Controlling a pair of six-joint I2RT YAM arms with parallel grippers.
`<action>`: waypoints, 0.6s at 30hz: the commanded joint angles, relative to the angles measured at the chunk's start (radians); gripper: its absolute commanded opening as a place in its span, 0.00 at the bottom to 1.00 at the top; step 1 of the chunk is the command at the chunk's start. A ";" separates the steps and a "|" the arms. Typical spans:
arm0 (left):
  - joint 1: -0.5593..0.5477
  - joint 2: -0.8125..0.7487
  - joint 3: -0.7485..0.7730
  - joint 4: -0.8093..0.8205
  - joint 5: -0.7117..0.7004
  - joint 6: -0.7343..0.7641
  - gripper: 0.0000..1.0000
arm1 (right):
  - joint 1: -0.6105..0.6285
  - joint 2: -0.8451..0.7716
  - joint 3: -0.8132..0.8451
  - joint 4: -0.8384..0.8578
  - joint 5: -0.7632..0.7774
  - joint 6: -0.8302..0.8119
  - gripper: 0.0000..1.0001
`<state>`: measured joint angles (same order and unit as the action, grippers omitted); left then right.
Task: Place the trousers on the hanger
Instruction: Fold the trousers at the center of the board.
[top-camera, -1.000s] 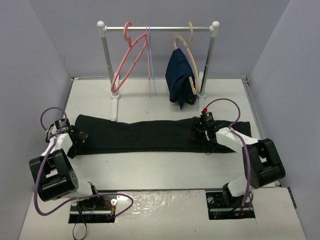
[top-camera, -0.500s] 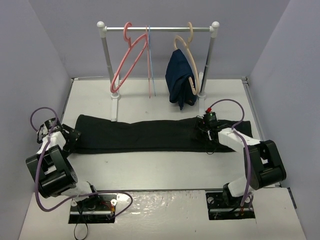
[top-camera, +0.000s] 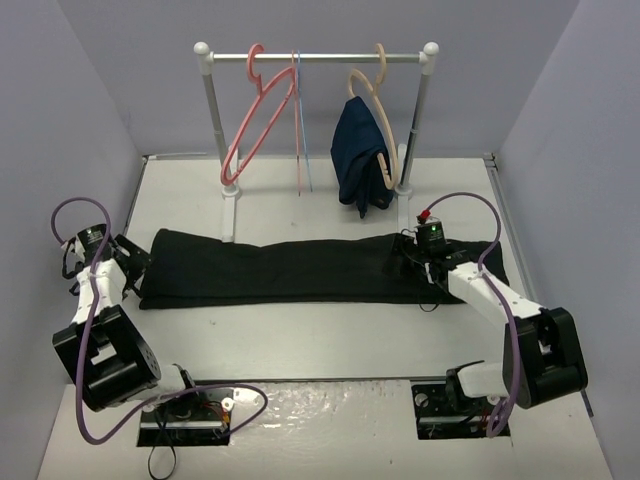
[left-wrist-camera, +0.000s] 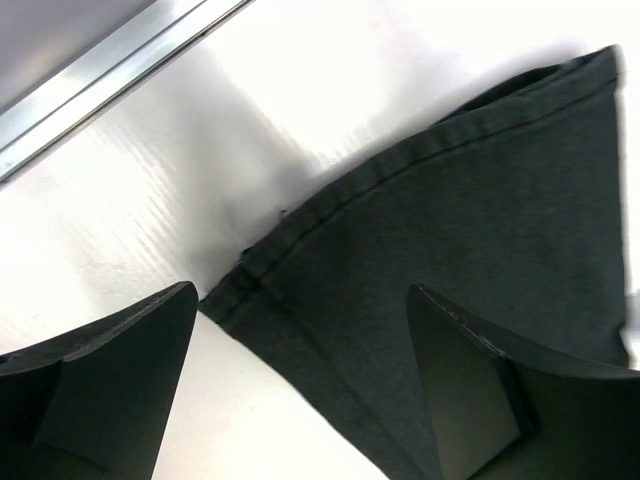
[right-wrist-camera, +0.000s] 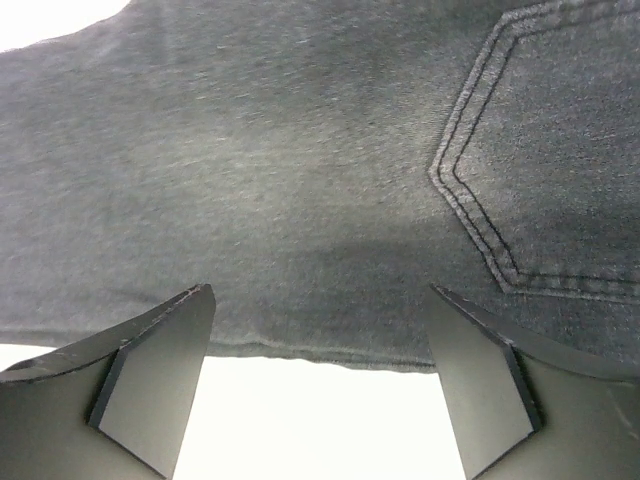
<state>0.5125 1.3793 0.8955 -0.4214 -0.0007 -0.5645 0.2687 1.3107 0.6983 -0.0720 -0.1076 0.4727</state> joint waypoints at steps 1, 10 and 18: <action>0.000 0.064 0.092 -0.043 -0.050 0.053 0.83 | -0.002 -0.070 0.052 -0.037 -0.019 -0.014 0.86; -0.001 0.192 0.092 -0.023 -0.028 -0.015 0.79 | -0.003 -0.075 0.111 -0.083 -0.007 0.003 0.86; 0.000 0.236 0.106 0.016 -0.006 -0.021 0.73 | -0.003 -0.138 0.088 -0.085 0.028 0.017 0.87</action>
<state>0.5125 1.6297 0.9535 -0.4446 -0.0199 -0.5688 0.2687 1.2441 0.7666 -0.1571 -0.1120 0.4745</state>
